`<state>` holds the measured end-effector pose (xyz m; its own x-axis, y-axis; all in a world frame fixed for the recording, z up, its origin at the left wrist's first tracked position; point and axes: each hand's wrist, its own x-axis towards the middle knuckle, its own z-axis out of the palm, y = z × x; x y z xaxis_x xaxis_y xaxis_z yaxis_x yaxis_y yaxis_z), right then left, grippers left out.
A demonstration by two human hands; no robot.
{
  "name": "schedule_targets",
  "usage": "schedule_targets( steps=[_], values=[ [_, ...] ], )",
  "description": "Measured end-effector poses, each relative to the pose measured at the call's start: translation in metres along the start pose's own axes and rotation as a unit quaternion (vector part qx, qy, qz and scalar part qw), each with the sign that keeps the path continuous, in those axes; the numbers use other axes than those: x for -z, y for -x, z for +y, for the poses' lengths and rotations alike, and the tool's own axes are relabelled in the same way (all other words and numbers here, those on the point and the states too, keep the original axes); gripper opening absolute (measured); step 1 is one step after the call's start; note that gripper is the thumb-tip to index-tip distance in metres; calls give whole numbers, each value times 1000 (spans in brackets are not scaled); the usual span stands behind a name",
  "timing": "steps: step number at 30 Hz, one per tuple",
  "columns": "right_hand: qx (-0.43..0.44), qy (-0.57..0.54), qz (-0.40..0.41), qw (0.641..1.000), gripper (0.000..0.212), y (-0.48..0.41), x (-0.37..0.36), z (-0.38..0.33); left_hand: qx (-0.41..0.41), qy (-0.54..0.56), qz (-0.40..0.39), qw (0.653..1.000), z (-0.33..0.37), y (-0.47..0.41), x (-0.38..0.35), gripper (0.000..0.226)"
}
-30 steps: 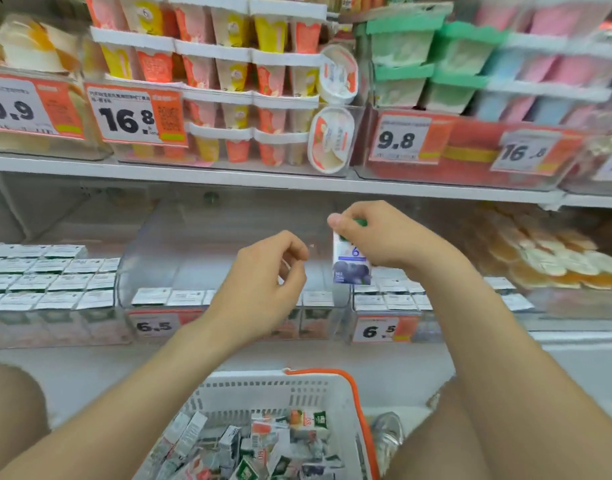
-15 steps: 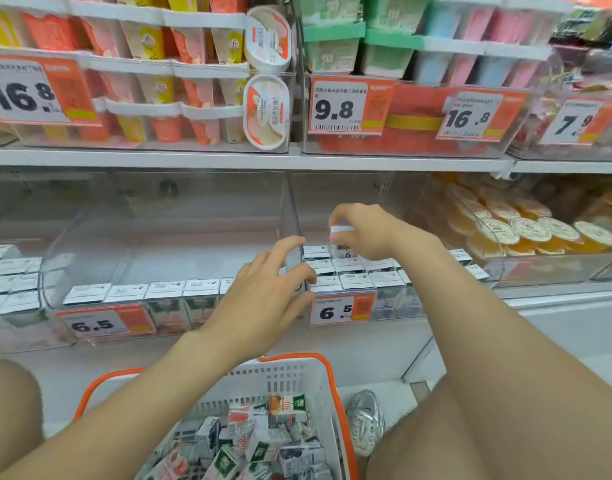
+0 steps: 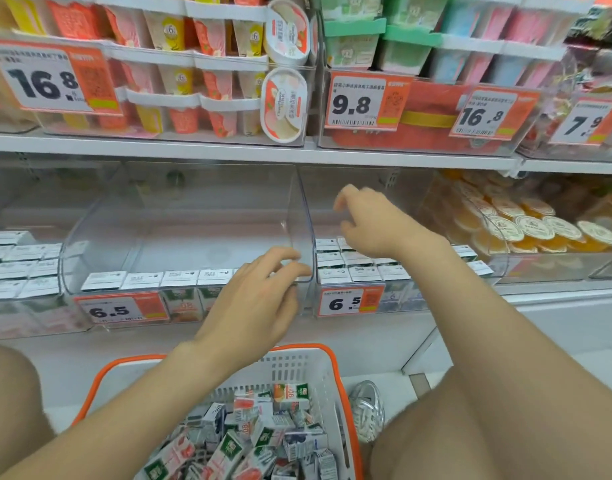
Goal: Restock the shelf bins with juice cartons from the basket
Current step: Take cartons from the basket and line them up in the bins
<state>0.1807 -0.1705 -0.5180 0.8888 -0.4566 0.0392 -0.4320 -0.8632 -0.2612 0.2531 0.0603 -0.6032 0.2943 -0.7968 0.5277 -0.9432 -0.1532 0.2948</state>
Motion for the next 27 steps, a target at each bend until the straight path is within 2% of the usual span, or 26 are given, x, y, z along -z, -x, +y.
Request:
schedule_targets(
  steps=[2,3,5,7,9,11,13,14,20,24,27],
  values=[
    [48,-36,51,997,28,31,7,-30,0,-9,50,999,1,10,3,13],
    [69,-43,38,996,26,49,7,-47,2,-17,63,998,1,17,3,9],
    [102,-32,-42,993,21,77,-4,-75,19,-24,59,998,-2,33,-1,3],
    [130,-6,-137,982,19,92,-27,-96,63,-10,0,998,-7,53,-9,14],
    [156,47,-232,959,13,101,-57,-110,127,15,-139,982,-20,76,-24,30],
    [167,101,-312,930,24,108,-92,-114,160,30,-296,941,-33,97,-40,40],
    [166,141,-369,903,35,112,-128,-113,175,36,-413,893,-43,120,-58,20],
    [163,159,-391,892,37,113,-145,-111,176,30,-448,876,-46,131,-67,12],
    [146,207,-458,852,34,106,-217,-92,208,32,-532,820,-54,200,-115,17],
    [148,229,-474,837,11,105,-250,-69,208,35,-559,802,-57,225,-135,23],
    [118,219,-476,844,20,109,-273,-53,224,20,-573,788,-61,238,-147,28]
  ],
)
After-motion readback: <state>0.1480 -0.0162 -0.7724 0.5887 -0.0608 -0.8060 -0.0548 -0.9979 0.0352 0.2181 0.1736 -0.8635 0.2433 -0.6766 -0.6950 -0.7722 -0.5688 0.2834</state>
